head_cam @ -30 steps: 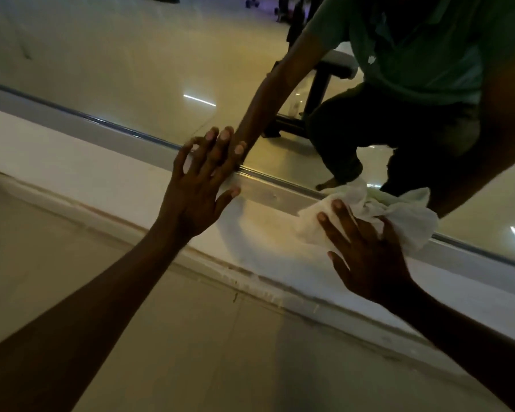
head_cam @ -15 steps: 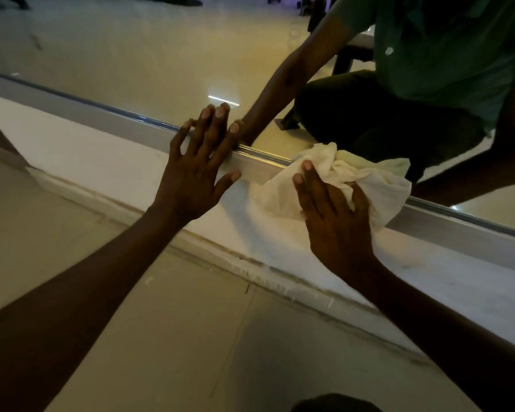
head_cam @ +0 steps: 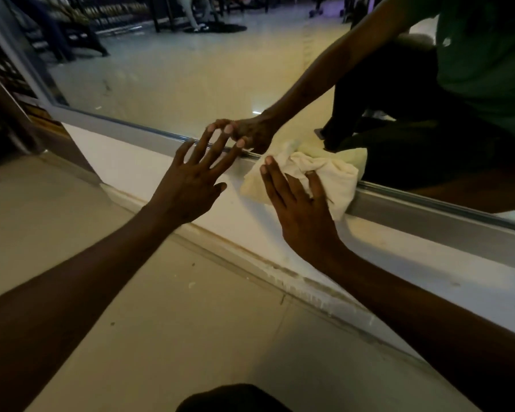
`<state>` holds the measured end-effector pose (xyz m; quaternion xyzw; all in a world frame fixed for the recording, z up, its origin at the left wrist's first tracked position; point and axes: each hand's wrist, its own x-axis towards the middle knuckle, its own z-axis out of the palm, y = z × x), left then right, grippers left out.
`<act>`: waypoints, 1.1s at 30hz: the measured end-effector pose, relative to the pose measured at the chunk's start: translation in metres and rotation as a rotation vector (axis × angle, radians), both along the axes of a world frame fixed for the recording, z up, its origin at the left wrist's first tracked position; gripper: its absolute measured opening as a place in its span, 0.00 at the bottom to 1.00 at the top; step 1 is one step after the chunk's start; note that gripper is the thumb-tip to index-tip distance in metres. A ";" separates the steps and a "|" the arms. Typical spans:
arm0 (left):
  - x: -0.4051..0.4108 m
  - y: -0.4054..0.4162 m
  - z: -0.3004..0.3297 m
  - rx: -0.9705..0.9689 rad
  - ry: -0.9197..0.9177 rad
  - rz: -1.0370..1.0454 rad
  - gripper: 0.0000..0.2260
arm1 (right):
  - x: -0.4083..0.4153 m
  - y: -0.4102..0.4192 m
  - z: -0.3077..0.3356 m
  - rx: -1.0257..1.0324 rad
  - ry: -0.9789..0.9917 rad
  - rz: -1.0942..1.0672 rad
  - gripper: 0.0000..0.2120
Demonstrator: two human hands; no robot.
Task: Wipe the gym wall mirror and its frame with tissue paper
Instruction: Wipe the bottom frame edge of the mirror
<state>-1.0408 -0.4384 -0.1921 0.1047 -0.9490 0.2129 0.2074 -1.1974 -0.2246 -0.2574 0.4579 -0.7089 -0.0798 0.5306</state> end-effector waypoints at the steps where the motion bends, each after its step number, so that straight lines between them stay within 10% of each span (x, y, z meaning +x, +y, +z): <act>1: 0.011 -0.011 0.000 0.038 0.015 0.027 0.36 | 0.001 0.000 0.000 -0.020 -0.005 0.006 0.28; 33: 0.038 -0.289 -0.063 0.616 0.685 0.008 0.33 | 0.098 -0.263 -0.002 -0.117 -0.348 -0.048 0.40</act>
